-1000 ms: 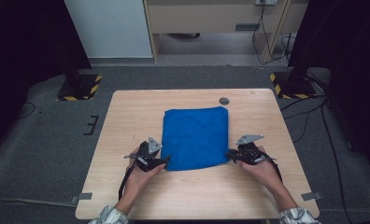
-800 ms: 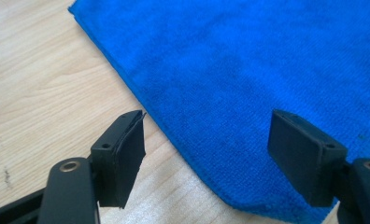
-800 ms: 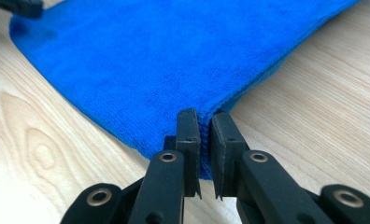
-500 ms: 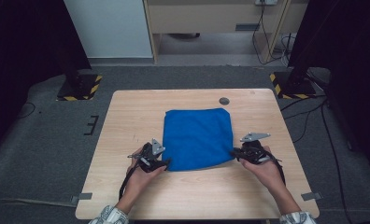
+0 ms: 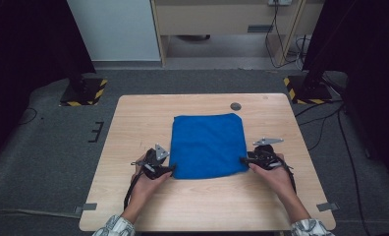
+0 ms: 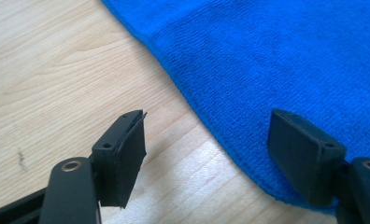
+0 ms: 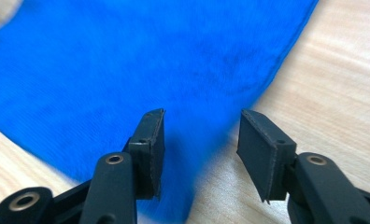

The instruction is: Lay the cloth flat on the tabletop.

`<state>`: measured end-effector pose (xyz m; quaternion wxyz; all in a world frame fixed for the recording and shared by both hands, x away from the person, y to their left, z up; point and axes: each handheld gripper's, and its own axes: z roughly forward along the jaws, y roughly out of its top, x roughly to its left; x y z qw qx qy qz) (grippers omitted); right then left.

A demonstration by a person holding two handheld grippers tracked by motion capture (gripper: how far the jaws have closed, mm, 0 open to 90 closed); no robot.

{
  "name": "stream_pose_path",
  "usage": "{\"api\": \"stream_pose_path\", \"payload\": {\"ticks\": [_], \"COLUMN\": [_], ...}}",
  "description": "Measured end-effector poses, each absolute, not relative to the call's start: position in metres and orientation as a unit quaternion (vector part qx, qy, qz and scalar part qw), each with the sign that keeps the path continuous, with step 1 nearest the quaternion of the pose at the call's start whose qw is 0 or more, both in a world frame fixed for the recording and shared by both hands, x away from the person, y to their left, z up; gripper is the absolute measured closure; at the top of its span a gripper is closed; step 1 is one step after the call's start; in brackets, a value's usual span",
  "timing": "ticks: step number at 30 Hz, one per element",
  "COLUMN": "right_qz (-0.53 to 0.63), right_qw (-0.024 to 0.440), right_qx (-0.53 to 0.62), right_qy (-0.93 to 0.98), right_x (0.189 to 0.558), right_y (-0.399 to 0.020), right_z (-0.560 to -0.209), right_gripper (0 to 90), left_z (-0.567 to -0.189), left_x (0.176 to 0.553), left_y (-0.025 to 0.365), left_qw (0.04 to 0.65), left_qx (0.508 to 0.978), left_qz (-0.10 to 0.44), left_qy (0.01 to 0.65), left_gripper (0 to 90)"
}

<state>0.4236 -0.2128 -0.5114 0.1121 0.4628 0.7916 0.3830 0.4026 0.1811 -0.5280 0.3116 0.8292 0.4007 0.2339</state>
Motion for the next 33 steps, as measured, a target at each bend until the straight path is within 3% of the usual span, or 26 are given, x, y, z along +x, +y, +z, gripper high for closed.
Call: {"api": "stream_pose_path", "payload": {"ticks": [13, 21, 33], "right_qz": [0.354, 0.339, 0.322], "right_qw": [0.120, 0.104, 0.101], "right_qx": [0.434, 0.422, 0.421], "right_qy": [0.820, 0.834, 0.842], "right_x": [0.406, 0.404, 0.379], "right_y": [-0.209, -0.207, -0.221], "right_z": [-0.517, -0.521, -0.513], "right_gripper": [58.5, 85.7, 87.4], "left_z": [-0.529, -0.529, -0.525], "left_x": [0.404, 0.399, 0.368], "left_y": [0.184, 0.183, 0.167], "left_qw": [0.317, 0.320, 0.307], "left_qx": [0.825, 0.826, 0.846], "left_qz": [0.234, 0.220, 0.223], "left_qy": [0.406, 0.408, 0.375], "left_gripper": [27.3, 31.1, 30.5]}}
